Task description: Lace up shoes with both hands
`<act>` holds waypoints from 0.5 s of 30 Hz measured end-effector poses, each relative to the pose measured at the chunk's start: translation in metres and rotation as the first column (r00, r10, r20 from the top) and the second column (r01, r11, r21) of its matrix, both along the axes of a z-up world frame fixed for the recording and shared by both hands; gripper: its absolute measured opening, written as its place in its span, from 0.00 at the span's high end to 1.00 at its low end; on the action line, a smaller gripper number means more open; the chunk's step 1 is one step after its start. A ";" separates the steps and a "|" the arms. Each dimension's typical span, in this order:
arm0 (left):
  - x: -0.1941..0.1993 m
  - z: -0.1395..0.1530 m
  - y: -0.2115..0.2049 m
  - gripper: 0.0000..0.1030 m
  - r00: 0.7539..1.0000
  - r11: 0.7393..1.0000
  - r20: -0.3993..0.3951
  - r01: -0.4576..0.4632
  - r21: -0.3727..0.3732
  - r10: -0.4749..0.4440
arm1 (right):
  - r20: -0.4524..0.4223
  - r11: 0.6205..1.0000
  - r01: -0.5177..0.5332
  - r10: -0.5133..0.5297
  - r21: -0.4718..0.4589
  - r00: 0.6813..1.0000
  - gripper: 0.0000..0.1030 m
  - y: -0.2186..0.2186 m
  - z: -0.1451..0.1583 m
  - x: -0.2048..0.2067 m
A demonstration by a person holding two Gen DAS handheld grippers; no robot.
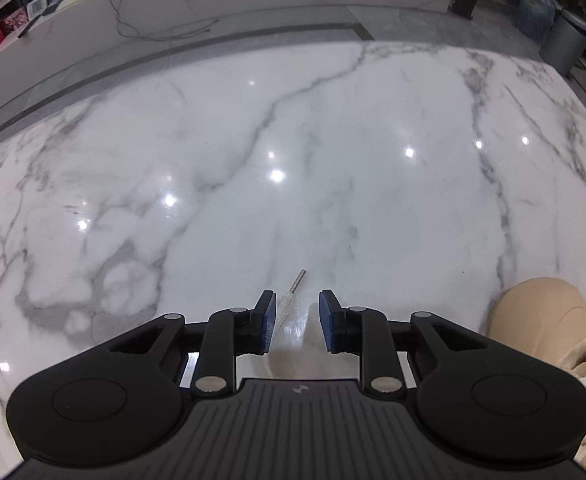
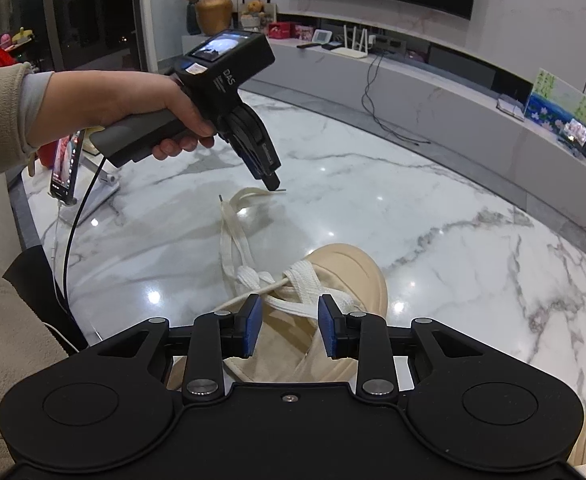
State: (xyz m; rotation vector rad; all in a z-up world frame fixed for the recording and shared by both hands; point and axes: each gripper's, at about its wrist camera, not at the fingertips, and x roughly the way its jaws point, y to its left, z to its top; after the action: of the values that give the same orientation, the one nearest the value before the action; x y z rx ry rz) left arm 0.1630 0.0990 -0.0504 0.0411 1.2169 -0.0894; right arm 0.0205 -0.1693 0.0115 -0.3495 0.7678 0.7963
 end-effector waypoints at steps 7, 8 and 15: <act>0.003 -0.012 0.006 0.88 1.000 1.000 -0.025 -0.011 -0.026 0.010 | 0.002 1.000 0.000 0.000 -0.009 1.000 0.72 0.002 0.001 0.004; 0.002 -0.014 0.006 0.90 1.000 1.000 -0.027 -0.008 -0.030 0.007 | 0.004 1.000 -0.002 0.002 -0.008 1.000 0.72 0.002 0.002 0.005; -0.008 0.003 0.010 0.98 0.999 0.998 0.040 -0.017 -0.061 0.020 | 0.012 1.000 -0.010 0.010 -0.017 1.000 0.72 0.003 0.003 0.004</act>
State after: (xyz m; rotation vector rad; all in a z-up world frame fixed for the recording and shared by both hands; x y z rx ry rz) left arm 0.1545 0.1093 -0.0475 -0.0212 1.1735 -0.1091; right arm 0.0241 -0.1666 0.0149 -0.3733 0.7621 0.7969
